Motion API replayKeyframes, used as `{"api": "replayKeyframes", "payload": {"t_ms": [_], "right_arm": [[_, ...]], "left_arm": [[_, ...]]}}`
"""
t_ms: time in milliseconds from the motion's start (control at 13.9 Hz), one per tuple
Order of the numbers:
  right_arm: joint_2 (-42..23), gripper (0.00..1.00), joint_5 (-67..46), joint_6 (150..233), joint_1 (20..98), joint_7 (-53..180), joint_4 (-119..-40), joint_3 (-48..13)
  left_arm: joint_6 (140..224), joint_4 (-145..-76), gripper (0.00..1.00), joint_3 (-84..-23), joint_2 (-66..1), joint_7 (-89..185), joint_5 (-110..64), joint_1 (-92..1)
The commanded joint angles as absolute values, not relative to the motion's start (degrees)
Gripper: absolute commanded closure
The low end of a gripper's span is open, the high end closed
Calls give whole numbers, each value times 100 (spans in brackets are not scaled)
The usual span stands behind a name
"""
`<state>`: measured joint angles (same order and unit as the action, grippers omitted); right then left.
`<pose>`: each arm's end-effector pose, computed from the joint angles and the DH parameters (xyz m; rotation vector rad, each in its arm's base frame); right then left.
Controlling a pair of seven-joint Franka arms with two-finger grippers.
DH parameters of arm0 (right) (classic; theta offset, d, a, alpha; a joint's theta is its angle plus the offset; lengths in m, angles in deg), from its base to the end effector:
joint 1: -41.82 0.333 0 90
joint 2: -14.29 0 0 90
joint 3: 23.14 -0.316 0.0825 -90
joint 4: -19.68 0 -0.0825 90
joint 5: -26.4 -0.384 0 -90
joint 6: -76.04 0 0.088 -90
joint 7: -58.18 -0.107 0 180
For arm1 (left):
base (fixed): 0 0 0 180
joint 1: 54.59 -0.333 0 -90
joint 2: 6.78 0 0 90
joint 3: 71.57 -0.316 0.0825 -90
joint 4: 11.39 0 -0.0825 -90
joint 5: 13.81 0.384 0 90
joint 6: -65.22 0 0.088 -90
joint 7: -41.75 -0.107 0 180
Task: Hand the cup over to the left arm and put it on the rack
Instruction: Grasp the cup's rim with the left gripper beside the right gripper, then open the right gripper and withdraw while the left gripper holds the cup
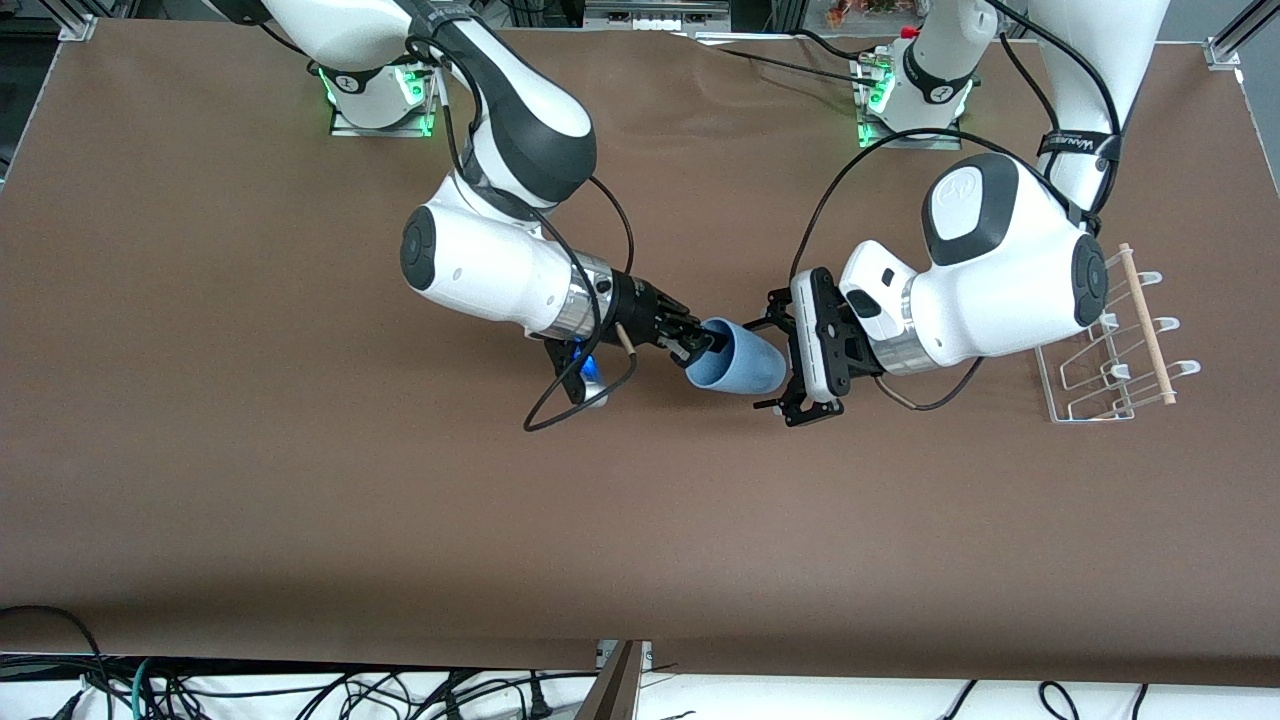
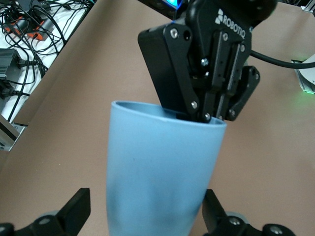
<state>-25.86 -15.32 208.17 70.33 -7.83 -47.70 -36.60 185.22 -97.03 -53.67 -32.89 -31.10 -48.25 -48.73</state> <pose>0.6108 0.4892 0.4402 -2.0827 1.0010 0.4662 0.6479 -0.2756 0.4458 1.9596 -1.6097 0.5517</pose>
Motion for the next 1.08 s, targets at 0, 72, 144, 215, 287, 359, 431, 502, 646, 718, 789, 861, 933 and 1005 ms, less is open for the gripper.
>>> {"api": "replayKeyframes", "payload": {"t_ms": [0, 72, 144, 215, 287, 359, 431, 502, 646, 718, 789, 861, 933, 1005], "right_arm": [[-2614, 100, -1631, 20770, 7012, -853, -4632, -3729], [-2605, 100, -1631, 20770, 6995, -862, -4632, -3773], [-2570, 100, -1640, 20770, 6986, -862, -4632, -3782], [-2553, 100, -1649, 20770, 6977, -862, -4632, -3782], [-2526, 100, -1692, 20770, 6977, -862, -4632, -3782], [-2526, 100, -1701, 20770, 6977, -862, -4632, -3782], [-2526, 100, -1701, 20770, 6968, -862, -4632, -3782], [-2526, 50, -1701, 20770, 6968, -862, -4632, -3773], [-2509, 0, -1649, 20761, 6951, -818, -4632, -3738], [-2491, 0, -1649, 20726, 6898, -801, -4632, -3730], [-2430, 0, -1649, 20596, 6767, -766, -4632, -3738], [-2421, 0, -1640, 20438, 6670, -748, -4632, -3730], [-2377, 0, -1640, 20288, 6530, -661, -4632, -3729], [-2246, 0, -1631, 20069, 6372, -408, -4632, -3721]], "left_arm": [[18695, -9752, 56, -5382, -3324, -3444, -5029, -4791], [18686, -9761, 81, -5382, -3315, -3471, -5029, -4809], [18660, -9761, 85, -5373, -3315, -3471, -5029, -4826], [18651, -9752, 91, -5373, -3324, -3471, -5029, -4818], [18651, -9761, 92, -5373, -3324, -3471, -5029, -4818], [18642, -9752, 93, -5373, -3315, -3471, -5029, -4826], [18633, -9752, 93, -5373, -3315, -3471, -5029, -4826], [18624, -9752, 93, -5373, -3315, -3471, -5029, -4835], [18485, -9752, 92, -5382, -3315, -3454, -5020, -4861], [18362, -9752, 92, -5382, -3289, -3402, -5020, -4888], [18274, -9752, 92, -5382, -3254, -3392, -5003, -4897], [18194, -9752, 92, -5390, -3219, -3383, -4959, -4905], [18072, -9752, 92, -5417, -3183, -3383, -4932, -4932], [17905, -9752, 92, -5434, -3174, -3383, -4923, -4993]]}}
